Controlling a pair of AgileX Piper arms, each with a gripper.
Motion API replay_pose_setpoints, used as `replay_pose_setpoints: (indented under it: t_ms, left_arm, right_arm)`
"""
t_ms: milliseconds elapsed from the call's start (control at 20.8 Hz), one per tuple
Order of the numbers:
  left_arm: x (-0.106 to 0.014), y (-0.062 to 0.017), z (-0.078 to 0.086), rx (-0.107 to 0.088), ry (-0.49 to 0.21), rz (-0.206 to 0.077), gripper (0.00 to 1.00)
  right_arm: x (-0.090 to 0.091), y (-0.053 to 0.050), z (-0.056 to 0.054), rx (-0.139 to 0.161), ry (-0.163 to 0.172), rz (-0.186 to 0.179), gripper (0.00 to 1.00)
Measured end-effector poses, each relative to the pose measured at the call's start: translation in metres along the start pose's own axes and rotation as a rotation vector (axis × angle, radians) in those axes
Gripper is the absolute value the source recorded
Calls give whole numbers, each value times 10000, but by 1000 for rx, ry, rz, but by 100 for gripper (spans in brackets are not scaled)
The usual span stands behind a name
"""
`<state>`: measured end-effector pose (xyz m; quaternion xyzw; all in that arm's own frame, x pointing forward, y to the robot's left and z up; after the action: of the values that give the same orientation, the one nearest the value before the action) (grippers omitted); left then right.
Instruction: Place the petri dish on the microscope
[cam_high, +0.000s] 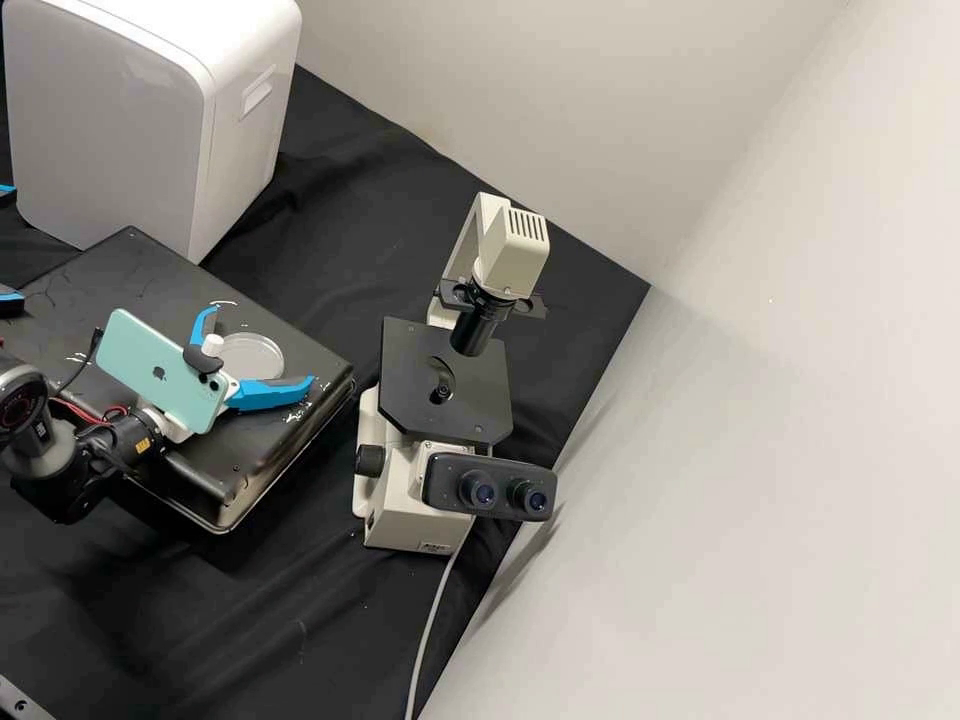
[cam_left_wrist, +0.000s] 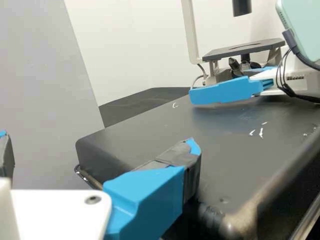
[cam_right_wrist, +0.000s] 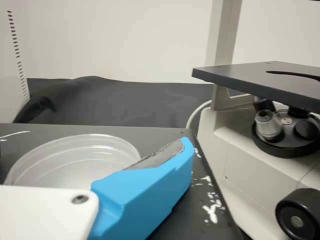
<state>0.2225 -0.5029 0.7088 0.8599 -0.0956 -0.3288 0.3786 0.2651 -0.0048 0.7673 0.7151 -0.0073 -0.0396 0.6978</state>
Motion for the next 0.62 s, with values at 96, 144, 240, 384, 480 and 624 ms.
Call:
replay_pose_setpoints:
  t_ms: [96,144,240,384,480,624]
  left_arm:
    - [0,0,0,0,0,0,100]
    - [0,0,0,0,0,0,100]
    - [0,0,0,0,0,0,100]
    - [0,0,0,0,0,0,100]
    - [0,0,0,0,0,0,100]
    - [0,0,0,0,0,0,100]
  right_arm:
    - [-5,-13,-10,-1,5,-4,0]
    - [-5,-14,-12,-1,5,-5,0]
    - [-6,-24,-20,-2,6,-6,0]
    - [-12,-64,-58,-29,12,-13,0]
    - [-10,-105,-58,-47,14,-26,0]
    - [-5,-125,-53,-50,21,-22,0]
